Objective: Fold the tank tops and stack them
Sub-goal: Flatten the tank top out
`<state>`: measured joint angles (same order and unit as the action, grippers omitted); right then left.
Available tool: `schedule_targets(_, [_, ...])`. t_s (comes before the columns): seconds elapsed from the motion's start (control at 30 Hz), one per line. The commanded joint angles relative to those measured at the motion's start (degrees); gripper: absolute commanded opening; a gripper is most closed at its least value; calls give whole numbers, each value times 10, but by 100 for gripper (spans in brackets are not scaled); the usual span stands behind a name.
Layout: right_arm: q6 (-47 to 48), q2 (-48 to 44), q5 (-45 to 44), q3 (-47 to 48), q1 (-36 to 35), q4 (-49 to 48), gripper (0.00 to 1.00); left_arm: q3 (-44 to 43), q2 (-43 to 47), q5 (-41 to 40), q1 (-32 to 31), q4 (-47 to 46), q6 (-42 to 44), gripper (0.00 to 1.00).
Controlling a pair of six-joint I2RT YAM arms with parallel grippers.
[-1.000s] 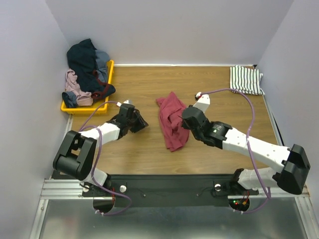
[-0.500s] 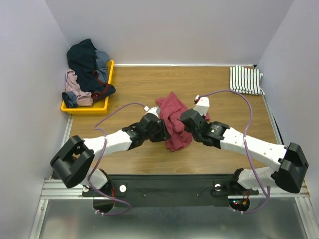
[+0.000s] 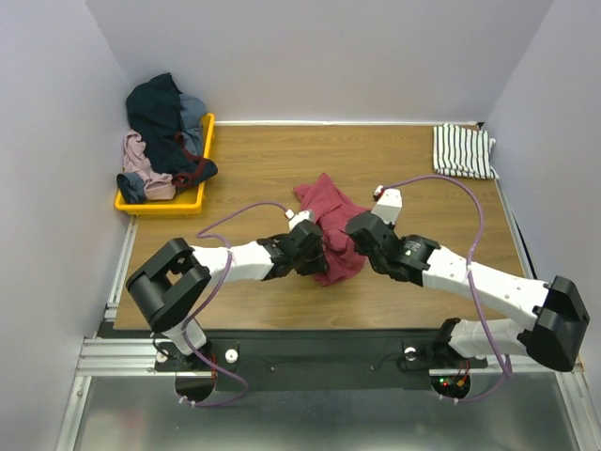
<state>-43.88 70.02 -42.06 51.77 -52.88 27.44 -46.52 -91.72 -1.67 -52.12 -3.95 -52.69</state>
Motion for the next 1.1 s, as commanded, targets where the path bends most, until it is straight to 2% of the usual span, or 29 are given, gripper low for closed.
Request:
schedule_targets(0.0, [-12, -23, -26, -2, 4, 1, 0, -16, 3, -13, -18, 3, -25, 36])
schedule_targets(0.37, [-16, -37, -26, -12, 4, 2, 0, -26, -41, 14, -31, -14, -34, 34])
schedule_targets(0.6, [-17, -39, -28, -11, 5, 2, 0, -30, -39, 11, -31, -17, -37, 34])
schedule_targets(0.67, [-15, -40, -28, -9, 4, 3, 0, -44, -32, 4, -28, -12, -27, 21])
schedule_targets(0.7, [-13, -40, -31, -8, 4, 3, 0, -48, -30, 2, -26, -9, -24, 7])
schedule_targets(0.73, [-10, -41, -32, -5, 4, 4, 0, -52, -28, 3, -22, -8, -21, 0])
schedule_targets(0.93, [19, -59, -40, 17, 22, 9, 0, -56, 77, 3, 49, 21, 7, 0])
schedule_targets(1.07, [53, -87, -32, 47, 66, 14, 0, -67, 214, -17, 123, 94, 35, 0])
